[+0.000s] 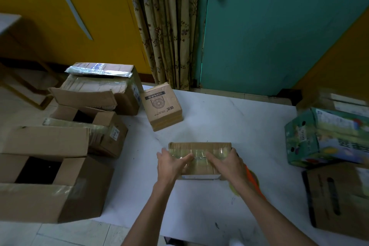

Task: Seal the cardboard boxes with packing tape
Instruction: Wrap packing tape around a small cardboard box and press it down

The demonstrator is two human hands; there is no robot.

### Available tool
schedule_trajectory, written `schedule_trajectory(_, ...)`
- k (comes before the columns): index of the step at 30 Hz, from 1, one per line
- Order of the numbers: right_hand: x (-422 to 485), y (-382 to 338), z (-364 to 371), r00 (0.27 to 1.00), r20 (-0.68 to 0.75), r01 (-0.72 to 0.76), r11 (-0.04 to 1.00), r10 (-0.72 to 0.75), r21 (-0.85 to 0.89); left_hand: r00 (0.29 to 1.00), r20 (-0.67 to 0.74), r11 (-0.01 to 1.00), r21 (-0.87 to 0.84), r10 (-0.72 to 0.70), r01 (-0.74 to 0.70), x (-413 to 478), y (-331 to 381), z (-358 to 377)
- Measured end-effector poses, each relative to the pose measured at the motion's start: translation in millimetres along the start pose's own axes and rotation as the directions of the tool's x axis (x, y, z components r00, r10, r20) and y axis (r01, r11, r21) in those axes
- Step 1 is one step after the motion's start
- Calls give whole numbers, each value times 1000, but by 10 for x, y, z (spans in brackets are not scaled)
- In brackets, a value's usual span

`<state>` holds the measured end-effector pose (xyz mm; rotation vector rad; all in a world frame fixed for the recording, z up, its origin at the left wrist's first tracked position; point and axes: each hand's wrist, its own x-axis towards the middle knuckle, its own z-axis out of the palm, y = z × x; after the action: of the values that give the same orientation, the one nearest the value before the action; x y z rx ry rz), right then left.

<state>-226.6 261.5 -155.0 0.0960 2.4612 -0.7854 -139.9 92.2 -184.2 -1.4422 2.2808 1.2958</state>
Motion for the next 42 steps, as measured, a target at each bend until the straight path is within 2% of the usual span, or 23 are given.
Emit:
schedule_trajectory(4, -88, -92, 54, 997, -72, 4, 998, -9, -63, 992, -111, 985, 166, 60, -41, -187, 140, 106)
schedule_trajectory(12, -55, 49, 123, 977, -199, 93, 993, -76, 75, 947, -258, 980, 103, 190, -169, -164, -76, 125)
schedule_trajectory(16, -66, 69, 33, 990, -139, 80, 920, -29, 383, 923, -310, 971, 2, 229, -240, -84, -173, 60)
schedule_trajectory(19, 3, 155, -67, 994, -103, 91, 803, -38, 589, 917, -320, 931, -194, 237, -308, 50, -318, -73)
schedule_trajectory(22, 127, 200, -121, 992, -126, 101, 788, -30, 608, 967, -208, 872, -435, 145, -224, 158, -444, -134)
schedule_trajectory(25, 151, 161, -192, 993, 77, -121, 788, 94, 604, 989, -127, 832, -539, 76, -133, 200, -406, -145)
schedule_trajectory(27, 110, 135, -228, 976, 209, -189, 735, 66, 651, 994, -94, 811, -576, 52, -97, 235, -336, -161)
schedule_trajectory(28, 89, 118, -235, 974, 227, -173, 726, 24, 665, 996, -74, 806, -587, 41, -77, 240, -292, -173)
schedule_trajectory(30, 35, 72, -218, 987, 155, -82, 714, -39, 695, 1000, -3, 810, -587, 12, -12, 277, -279, -135)
schedule_trajectory(33, 17, -18, -231, 999, -9, 44, 736, -52, 676, 990, 140, 933, -355, -6, 56, 300, -200, -93)
schedule_trajectory(35, 12, -82, -233, 997, -58, 69, 772, -41, 632, 976, 213, 951, -289, -51, 112, 240, -15, -179)
schedule_trajectory(38, -48, -168, -182, 993, -104, 99, 816, -48, 570, 936, 352, 856, -479, -14, 193, -18, 329, -374)
schedule_trajectory(40, -98, -242, -139, 987, -139, 146, 830, -83, 539, 909, 398, 829, -545, 125, 124, -195, 487, -438)
schedule_trajectory(42, -123, -290, -106, 979, -177, 180, 841, -103, 510, 897, 355, 819, -574, 263, -13, -304, 559, -443)
